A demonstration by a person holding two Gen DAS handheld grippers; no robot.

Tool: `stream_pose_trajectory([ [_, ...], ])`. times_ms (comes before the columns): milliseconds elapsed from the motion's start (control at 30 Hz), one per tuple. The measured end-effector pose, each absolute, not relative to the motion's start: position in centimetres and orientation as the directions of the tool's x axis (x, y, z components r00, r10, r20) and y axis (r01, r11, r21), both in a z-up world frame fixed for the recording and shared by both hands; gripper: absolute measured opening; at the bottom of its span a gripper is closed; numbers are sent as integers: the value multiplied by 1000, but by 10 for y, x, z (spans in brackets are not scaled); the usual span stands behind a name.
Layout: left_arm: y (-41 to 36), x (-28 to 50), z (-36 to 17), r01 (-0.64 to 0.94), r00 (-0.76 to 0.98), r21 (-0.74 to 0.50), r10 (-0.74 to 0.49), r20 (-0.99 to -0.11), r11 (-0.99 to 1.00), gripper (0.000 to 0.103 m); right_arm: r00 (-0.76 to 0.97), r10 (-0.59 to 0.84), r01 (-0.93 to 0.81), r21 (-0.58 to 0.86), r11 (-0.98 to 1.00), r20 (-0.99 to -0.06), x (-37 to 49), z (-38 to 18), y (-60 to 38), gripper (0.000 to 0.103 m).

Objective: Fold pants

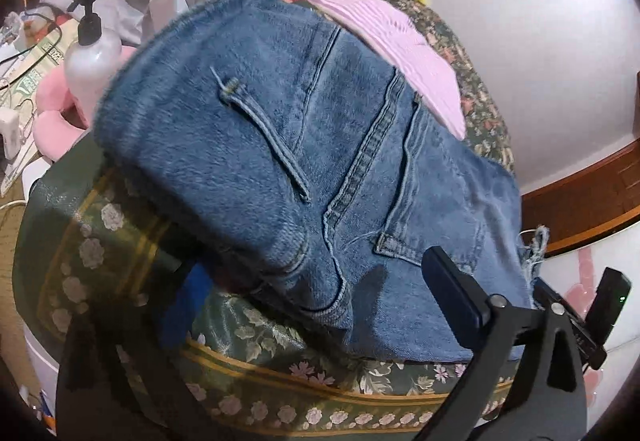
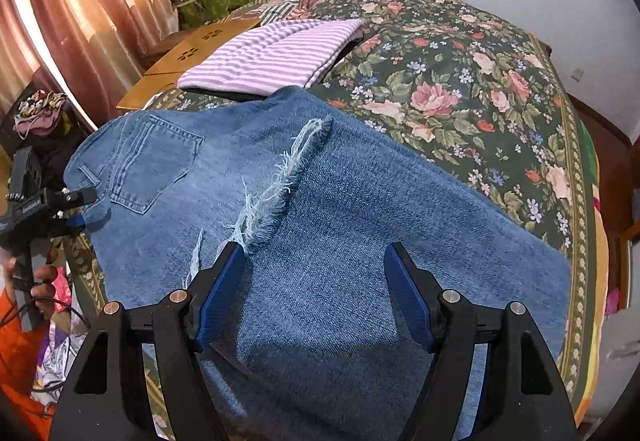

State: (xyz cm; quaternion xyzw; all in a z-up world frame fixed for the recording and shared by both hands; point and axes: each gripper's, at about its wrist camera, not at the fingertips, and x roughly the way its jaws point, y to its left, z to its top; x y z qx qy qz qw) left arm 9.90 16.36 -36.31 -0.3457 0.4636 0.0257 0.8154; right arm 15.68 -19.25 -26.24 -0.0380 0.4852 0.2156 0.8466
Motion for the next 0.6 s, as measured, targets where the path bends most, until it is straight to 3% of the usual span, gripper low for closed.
stream_pose_trajectory([
  [367,155,94,-366,-350,595,-578,-301,-745,738,102,441,342,-415,150,898,-830,160,-266,-193,73],
  [533,176,94,-365,-372,649,-628,-293,-702,683,86,440,346,-431,143,891,-828,159,-266,-192,74],
  [600,178,96,-364,-377,648,-607,-270,-712,699,70,440,347,-433,143,890,-828,160,-267,-193,74],
])
